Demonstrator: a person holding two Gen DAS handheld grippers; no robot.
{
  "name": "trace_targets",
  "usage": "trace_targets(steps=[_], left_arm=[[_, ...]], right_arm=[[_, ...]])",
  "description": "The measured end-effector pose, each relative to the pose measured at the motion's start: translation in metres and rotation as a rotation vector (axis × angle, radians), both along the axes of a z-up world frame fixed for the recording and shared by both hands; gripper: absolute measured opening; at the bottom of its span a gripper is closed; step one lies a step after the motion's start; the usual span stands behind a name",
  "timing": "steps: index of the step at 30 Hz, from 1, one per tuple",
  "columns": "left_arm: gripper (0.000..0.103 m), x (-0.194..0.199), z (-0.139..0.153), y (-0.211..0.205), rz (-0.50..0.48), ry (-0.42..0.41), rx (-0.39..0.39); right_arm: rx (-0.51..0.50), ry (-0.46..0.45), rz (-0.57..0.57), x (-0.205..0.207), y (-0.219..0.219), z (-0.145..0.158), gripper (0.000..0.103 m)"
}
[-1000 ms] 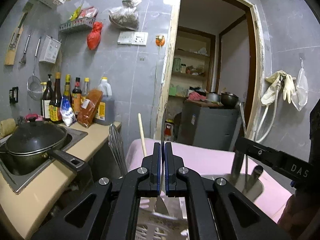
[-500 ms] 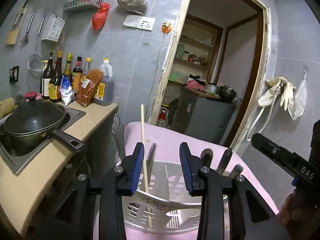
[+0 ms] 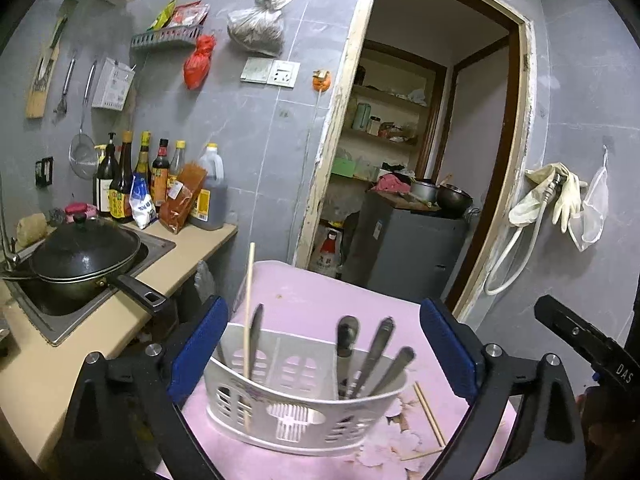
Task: Organize utensils
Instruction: 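Withdraw both open tools from the caddy toward the chopsticks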
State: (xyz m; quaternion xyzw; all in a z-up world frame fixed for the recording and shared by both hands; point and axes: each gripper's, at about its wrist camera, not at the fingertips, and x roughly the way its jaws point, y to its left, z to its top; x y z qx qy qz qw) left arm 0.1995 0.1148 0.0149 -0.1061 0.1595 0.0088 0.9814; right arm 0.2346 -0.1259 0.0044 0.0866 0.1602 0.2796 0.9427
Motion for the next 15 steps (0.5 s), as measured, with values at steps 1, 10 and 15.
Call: trace_targets(steps=[1,10,15], left_arm=[[0.094,-0.001,0.0,-0.007,0.0,0.004,0.011],[0.094,-0.002,-0.018,-0.056,-0.036,0.049,0.051],[0.094,0.001,-0.037,-0.078,-0.073,0.102,0.056]], right_arm=[[0.0,0.0,-0.008,-0.001,-0.006,0.0,0.098],[-0.073,0.047,-0.092,-0.006,-0.06,-0.018,0.103],[-0.1,0.131,-0.137,-0.006,-0.089,-0.039,0.103]])
